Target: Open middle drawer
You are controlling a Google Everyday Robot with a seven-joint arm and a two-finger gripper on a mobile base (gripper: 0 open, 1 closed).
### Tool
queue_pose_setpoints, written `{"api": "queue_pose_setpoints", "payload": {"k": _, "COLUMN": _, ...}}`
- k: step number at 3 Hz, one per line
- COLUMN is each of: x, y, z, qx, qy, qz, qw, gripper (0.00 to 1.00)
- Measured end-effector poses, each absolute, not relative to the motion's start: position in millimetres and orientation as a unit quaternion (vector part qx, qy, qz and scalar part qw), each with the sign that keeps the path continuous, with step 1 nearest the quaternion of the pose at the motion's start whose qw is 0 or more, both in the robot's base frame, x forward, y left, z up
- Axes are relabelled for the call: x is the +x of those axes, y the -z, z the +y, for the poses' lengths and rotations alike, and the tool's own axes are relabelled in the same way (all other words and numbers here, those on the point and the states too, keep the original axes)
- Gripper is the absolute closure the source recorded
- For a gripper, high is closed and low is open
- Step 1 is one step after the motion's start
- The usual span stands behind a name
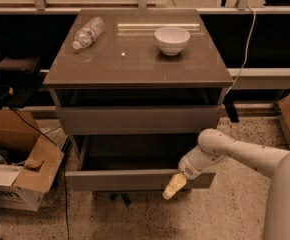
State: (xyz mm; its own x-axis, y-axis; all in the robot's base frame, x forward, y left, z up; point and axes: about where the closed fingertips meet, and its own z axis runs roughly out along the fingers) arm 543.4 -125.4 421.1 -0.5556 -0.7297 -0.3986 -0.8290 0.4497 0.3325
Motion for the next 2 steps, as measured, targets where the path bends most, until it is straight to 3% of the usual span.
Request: {"api": "queue_pose_setpoints", "payload": {"k": 2, "x": 536.0, "y": -419.4, "z": -124.5, "qx": -0.466, "qy": -0.256, "qz": 0.843, "qw": 0.086, "gripper": 0.0}}
